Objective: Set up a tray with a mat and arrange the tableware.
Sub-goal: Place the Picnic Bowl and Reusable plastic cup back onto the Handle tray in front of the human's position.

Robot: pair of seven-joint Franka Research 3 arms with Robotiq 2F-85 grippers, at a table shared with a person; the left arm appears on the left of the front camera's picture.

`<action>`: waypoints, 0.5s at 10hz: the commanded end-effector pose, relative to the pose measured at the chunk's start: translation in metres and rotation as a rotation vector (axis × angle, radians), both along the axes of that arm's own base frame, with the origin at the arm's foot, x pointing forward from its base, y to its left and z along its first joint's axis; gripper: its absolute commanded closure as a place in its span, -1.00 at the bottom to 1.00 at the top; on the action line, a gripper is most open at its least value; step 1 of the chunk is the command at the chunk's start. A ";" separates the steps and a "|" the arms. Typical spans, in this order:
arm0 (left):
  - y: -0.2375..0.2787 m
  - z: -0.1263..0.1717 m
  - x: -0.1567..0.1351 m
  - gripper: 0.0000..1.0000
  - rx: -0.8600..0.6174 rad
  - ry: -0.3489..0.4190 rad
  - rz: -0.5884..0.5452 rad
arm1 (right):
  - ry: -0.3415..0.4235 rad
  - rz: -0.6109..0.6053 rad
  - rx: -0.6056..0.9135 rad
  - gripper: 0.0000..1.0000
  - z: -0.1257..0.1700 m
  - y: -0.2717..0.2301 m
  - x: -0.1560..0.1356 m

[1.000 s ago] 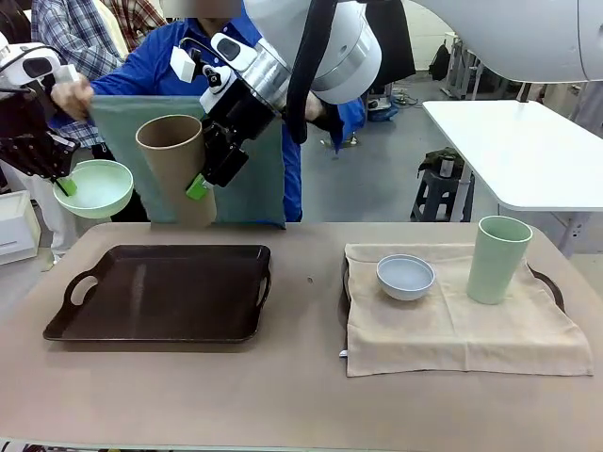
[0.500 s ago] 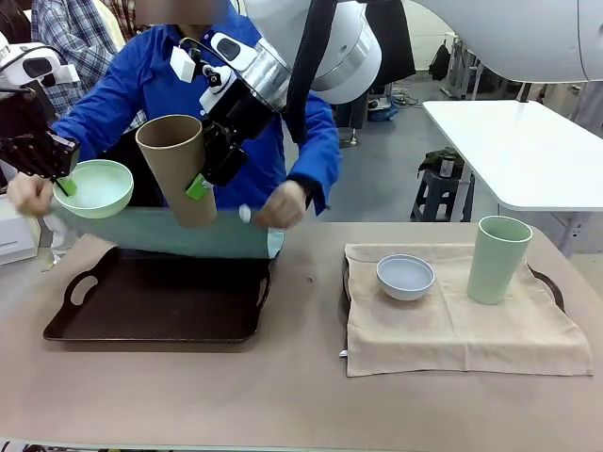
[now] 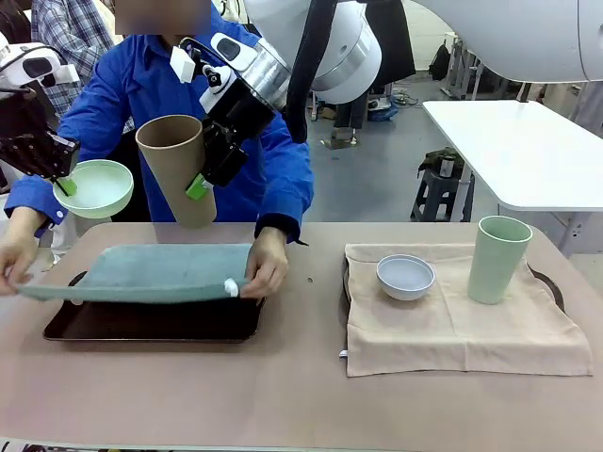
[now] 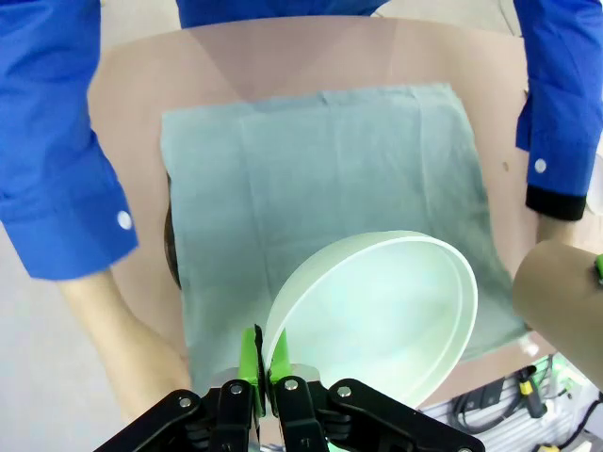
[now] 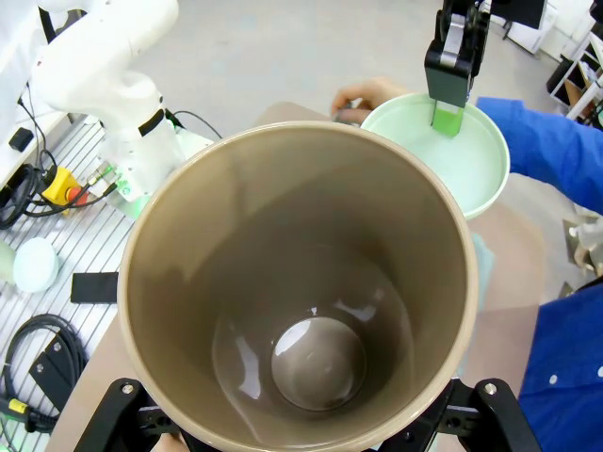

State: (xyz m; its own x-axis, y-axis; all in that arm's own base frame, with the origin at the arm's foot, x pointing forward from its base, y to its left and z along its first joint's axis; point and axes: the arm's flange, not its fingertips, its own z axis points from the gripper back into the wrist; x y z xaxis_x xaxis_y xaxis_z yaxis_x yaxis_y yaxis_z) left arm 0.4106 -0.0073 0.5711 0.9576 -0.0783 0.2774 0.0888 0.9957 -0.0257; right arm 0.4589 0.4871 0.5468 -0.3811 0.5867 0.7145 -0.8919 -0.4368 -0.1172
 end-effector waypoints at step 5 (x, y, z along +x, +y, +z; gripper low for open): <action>0.000 0.002 0.000 1.00 0.000 -0.007 -0.004 | 0.001 0.000 0.004 -0.66 0.002 0.000 0.000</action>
State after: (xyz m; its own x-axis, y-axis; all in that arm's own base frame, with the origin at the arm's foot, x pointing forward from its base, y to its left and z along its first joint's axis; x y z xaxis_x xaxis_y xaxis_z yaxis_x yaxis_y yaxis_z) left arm 0.4106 -0.0073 0.5711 0.9576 -0.0783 0.2774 0.0888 0.9957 -0.0257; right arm 0.4589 0.4871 0.5468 -0.3812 0.5866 0.7145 -0.8919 -0.4368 -0.1172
